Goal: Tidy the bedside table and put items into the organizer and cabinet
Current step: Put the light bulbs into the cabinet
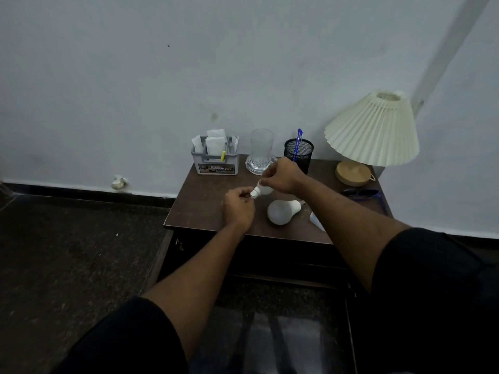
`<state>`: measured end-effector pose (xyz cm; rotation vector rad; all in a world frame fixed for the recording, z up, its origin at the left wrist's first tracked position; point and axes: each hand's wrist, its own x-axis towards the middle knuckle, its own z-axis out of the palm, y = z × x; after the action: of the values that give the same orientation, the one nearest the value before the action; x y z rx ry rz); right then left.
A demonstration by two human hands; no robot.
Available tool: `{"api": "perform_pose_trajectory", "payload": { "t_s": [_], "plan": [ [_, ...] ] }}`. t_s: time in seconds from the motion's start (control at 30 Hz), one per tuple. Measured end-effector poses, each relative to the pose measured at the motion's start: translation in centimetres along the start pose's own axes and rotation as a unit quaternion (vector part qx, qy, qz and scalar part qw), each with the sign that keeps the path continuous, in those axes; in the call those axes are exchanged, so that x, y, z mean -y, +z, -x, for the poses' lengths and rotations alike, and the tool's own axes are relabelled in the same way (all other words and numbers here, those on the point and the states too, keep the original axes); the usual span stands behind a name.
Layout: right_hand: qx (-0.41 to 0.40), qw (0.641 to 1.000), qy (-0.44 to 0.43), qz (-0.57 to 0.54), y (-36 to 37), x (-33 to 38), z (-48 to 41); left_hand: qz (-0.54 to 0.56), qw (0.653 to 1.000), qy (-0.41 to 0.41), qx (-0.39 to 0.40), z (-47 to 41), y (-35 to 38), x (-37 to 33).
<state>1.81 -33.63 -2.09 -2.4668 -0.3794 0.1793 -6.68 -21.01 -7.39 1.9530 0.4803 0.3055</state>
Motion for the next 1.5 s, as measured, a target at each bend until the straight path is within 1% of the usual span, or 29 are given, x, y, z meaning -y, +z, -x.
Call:
{"api": "perform_pose_trajectory", "payload": {
  "t_s": [0.1, 0.3, 0.5, 0.6, 0.7, 0.83, 1.0, 1.07, 1.17, 1.33, 1.5],
  "plan": [
    [-0.012, 1.000, -0.012, -0.013, -0.3, 1.1, 1.4, 0.037, 0.999, -0.010, -0.004, 0.6, -1.2, -0.4],
    [-0.062, 0.997, -0.015, -0.053, 0.2, 3.4, 5.7, 0.097, 0.995, -0.028, -0.016, 3.0, -4.5, -1.2],
    [-0.104, 0.980, 0.010, -0.170, 2.1, 5.0, 10.8, 0.191, 0.980, -0.055, -0.016, 6.5, -7.8, -0.3],
    [-0.103, 0.971, 0.007, -0.217, 3.8, 5.3, 13.9, 0.225, 0.971, -0.078, -0.017, 8.6, -9.1, 1.3],
    [-0.080, 0.964, 0.015, -0.253, 5.9, 5.1, 17.0, 0.246, 0.963, -0.104, -0.024, 10.4, -9.9, 3.6],
    [-0.070, 0.956, 0.028, -0.285, 9.6, 3.8, 19.4, 0.240, 0.961, -0.133, -0.033, 12.0, -10.0, 6.8],
    [-0.055, 0.949, 0.094, -0.296, 14.2, 1.4, 19.1, 0.196, 0.965, -0.174, -0.022, 12.0, -8.6, 10.9],
    [-0.055, 0.945, 0.113, -0.303, 15.8, 0.5, 18.3, 0.172, 0.968, -0.181, -0.018, 11.3, -7.9, 12.2],
    [-0.035, 0.939, 0.135, -0.313, 17.8, -0.2, 16.8, 0.145, 0.970, -0.195, -0.033, 10.0, -7.0, 13.6],
    [-0.050, 0.942, 0.155, -0.292, 20.9, -1.0, 13.3, 0.103, 0.970, -0.213, -0.051, 6.8, -5.9, 15.6],
    [-0.028, 0.951, 0.157, -0.266, 22.9, -1.4, 9.1, 0.073, 0.968, -0.232, -0.057, 3.8, -4.6, 17.2]
  ]
}}
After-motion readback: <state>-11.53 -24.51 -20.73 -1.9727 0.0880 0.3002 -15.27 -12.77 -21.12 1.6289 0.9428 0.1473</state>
